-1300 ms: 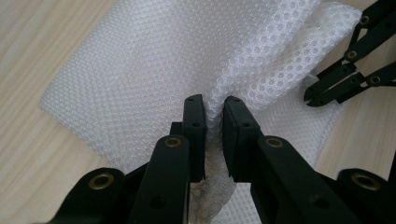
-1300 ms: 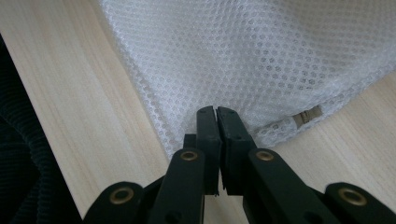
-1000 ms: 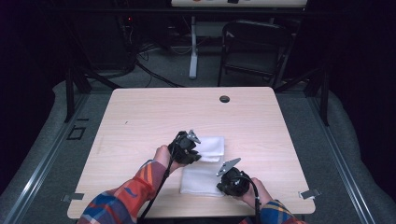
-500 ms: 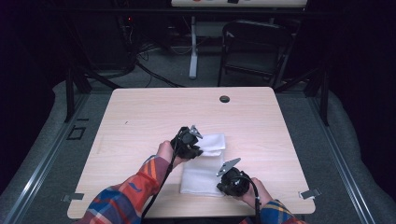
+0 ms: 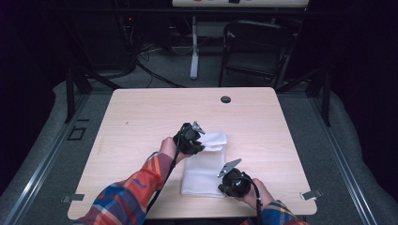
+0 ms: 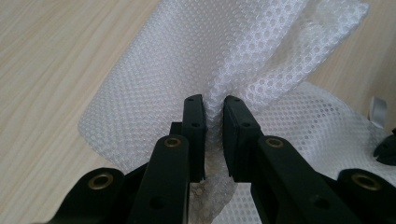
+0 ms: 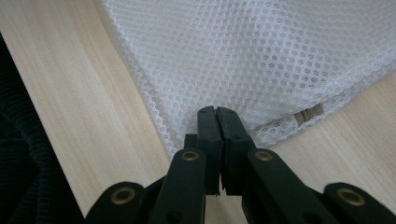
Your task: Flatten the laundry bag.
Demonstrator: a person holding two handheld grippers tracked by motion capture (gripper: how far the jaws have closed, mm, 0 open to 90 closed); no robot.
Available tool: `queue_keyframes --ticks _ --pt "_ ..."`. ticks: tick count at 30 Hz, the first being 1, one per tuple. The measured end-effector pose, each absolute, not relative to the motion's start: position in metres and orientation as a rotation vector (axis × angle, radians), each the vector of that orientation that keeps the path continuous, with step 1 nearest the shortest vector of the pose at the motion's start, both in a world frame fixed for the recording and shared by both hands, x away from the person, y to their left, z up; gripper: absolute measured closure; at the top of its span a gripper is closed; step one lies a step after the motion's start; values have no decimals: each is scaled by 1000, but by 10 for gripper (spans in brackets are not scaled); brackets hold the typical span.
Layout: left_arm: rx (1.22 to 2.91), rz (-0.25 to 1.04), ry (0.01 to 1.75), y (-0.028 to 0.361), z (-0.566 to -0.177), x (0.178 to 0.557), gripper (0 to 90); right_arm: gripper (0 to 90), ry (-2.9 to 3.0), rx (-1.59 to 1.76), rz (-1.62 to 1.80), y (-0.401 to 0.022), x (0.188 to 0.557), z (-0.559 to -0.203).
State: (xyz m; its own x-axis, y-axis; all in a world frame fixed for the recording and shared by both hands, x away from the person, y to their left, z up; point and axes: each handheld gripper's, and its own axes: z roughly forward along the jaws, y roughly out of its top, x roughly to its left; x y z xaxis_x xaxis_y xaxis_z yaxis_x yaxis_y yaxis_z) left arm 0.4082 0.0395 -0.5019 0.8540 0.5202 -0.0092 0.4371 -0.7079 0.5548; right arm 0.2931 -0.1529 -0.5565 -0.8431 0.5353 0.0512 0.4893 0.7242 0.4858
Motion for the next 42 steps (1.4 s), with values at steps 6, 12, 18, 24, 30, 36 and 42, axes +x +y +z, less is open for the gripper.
queue_keyframes --ticks 6,12,18,24,30,36,42 --pt "2476 220 701 35 -505 417 802 888 2831 842 757 -153 293 -556" --pt "2473 240 715 28 -507 426 802 893 2836 843 753 -153 293 -556" --pt "2473 259 725 24 -508 430 801 900 2849 813 697 -152 292 -556" --pt "2474 263 739 21 -507 436 801 900 2847 820 713 -152 291 -556" --pt "2465 279 756 21 -505 443 801 900 2840 834 727 -152 291 -557" --pt "2436 286 796 20 -504 453 798 900 2839 832 731 -152 291 -557" --pt "2417 328 823 16 -499 464 791 900 2841 831 731 -152 292 -557"
